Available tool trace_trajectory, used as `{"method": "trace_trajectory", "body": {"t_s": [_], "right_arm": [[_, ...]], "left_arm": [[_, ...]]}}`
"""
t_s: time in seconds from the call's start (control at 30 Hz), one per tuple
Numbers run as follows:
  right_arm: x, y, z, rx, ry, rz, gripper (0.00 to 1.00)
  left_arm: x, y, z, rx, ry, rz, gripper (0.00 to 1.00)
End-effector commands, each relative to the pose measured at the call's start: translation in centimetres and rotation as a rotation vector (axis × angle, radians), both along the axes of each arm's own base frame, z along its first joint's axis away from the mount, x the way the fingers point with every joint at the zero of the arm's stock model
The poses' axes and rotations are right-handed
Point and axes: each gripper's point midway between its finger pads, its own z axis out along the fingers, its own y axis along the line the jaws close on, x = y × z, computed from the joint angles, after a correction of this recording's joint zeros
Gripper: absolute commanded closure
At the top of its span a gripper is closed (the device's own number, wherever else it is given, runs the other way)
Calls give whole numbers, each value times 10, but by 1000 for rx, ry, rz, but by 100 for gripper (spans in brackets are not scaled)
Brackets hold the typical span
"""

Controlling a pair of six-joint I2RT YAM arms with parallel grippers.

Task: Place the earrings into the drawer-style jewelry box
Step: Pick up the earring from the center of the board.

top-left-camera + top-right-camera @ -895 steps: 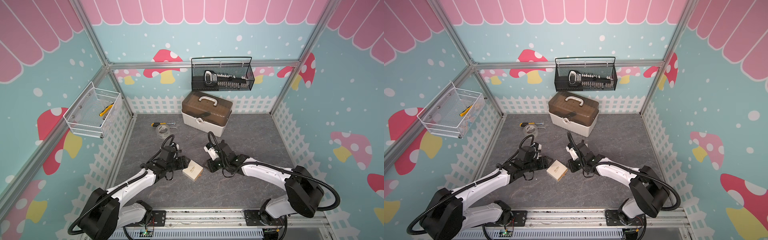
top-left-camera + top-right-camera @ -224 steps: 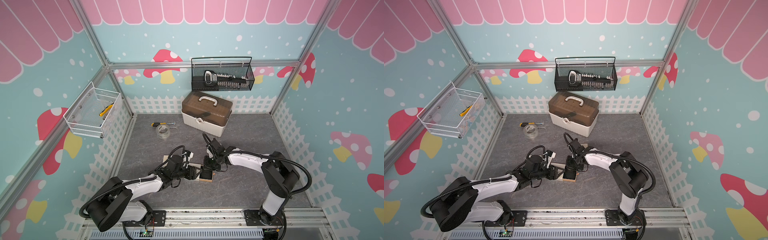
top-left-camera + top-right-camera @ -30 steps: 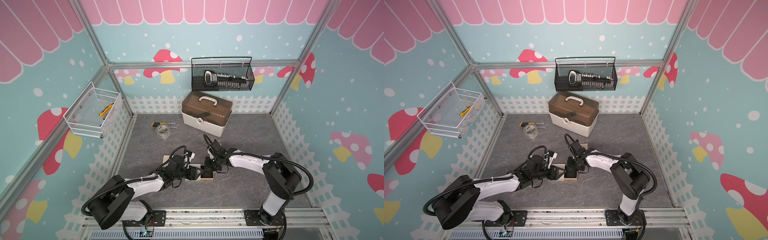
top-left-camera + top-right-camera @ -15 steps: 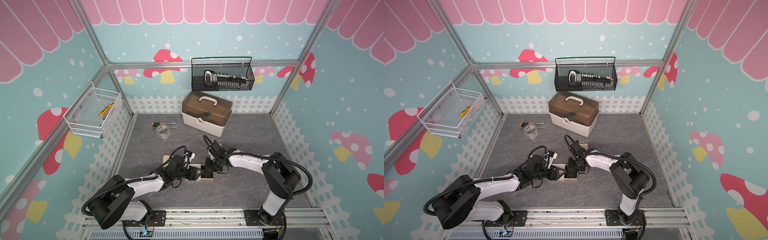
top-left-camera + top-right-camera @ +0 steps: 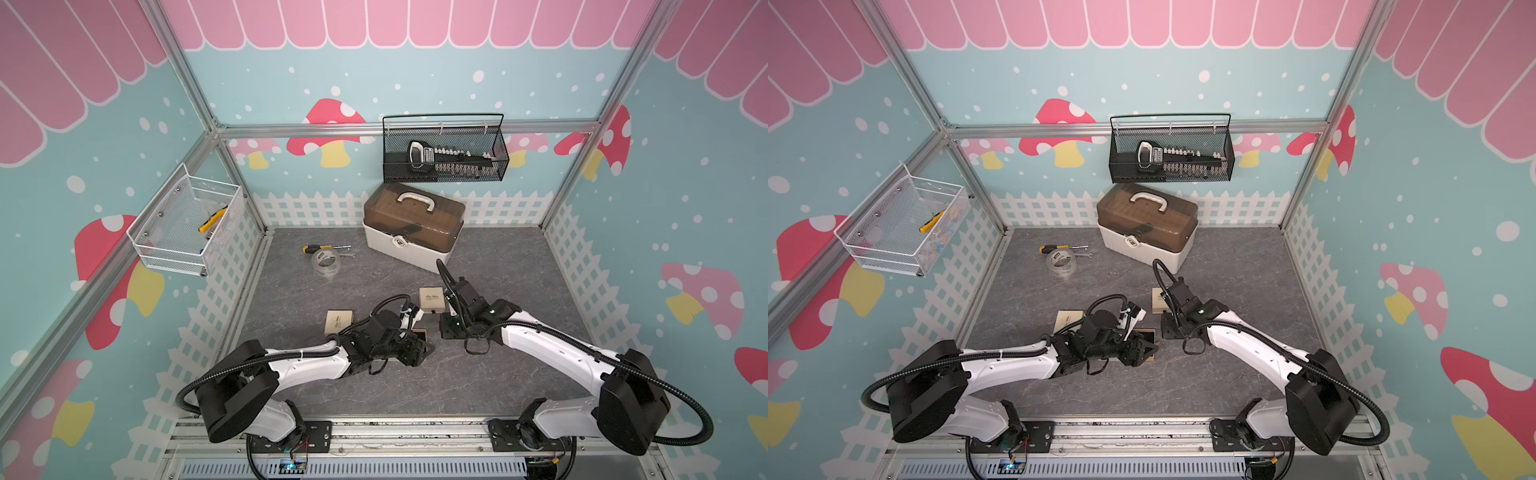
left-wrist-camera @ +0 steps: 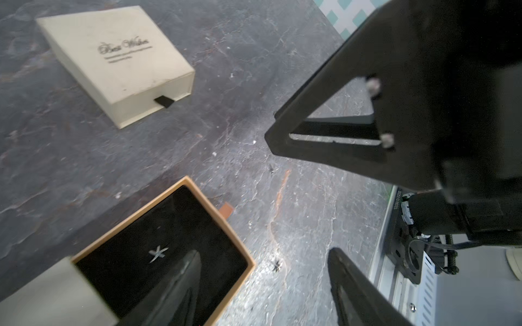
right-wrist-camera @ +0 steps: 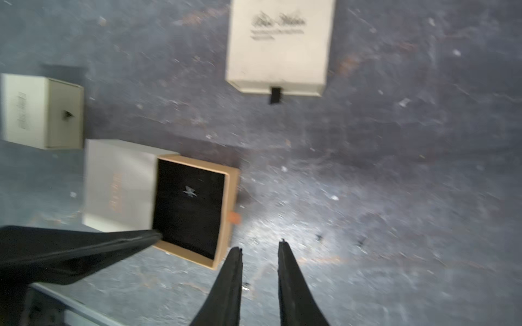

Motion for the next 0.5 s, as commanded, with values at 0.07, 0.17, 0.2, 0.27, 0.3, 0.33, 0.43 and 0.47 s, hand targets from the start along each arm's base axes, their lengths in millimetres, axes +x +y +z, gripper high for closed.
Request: {"method": "trace_trajectory", "body": {"t_s": [0.07, 0.17, 0.2, 0.27, 0.3, 0.33, 0.43, 0.47], "right_arm": [[-31, -22, -21, -21, 132, 19, 76], [-40, -11, -26, 45, 174, 38, 76], [-43, -9, -28, 58, 184, 52, 76], [-47, -3, -29, 72, 179, 103, 76], [-49, 0, -30, 73, 173, 139, 76], [-52, 4, -30, 73, 167, 179, 76], [-56, 10, -34, 41, 147, 287, 74], [-57, 13, -35, 37, 144, 318, 74]], "left_arm": [[-1, -15, -1, 43, -36, -40, 28], [0, -14, -1, 40, -52, -33, 28], [0, -13, -1, 41, -58, -29, 28], [1, -9, -3, 48, -62, -19, 28], [1, -7, -3, 43, -59, -11, 28], [0, -4, -2, 29, -56, -3, 29], [-2, 9, 5, -6, -46, 31, 29], [-2, 13, 8, -12, -50, 49, 29]]}}
